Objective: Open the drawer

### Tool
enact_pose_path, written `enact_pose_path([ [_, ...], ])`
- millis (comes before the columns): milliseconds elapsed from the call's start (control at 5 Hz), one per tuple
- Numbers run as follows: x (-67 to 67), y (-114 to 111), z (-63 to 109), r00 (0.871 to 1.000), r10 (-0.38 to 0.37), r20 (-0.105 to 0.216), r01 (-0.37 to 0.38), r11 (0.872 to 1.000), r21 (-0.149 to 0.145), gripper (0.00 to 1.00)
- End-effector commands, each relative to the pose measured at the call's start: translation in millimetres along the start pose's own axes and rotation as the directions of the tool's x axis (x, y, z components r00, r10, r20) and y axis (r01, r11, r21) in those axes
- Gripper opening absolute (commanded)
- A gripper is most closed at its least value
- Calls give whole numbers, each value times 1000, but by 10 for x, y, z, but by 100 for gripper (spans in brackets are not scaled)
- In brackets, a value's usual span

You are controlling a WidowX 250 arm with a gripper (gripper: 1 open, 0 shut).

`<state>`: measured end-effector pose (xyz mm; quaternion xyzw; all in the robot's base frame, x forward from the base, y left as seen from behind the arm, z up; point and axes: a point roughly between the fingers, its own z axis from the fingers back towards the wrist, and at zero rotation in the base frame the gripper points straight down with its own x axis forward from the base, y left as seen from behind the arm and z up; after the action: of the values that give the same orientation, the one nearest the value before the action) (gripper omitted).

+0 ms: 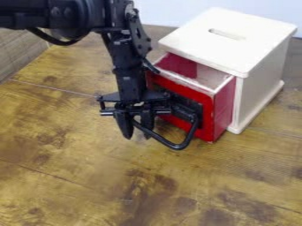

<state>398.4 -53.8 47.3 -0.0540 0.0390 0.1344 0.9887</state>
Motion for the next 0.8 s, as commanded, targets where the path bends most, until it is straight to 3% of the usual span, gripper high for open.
enact_pose_path([
  [0,68,-175,271,997,-22,78,24,999,-29,0],
  [600,72,-158,256,998,0,65,2,1000,-22,0],
])
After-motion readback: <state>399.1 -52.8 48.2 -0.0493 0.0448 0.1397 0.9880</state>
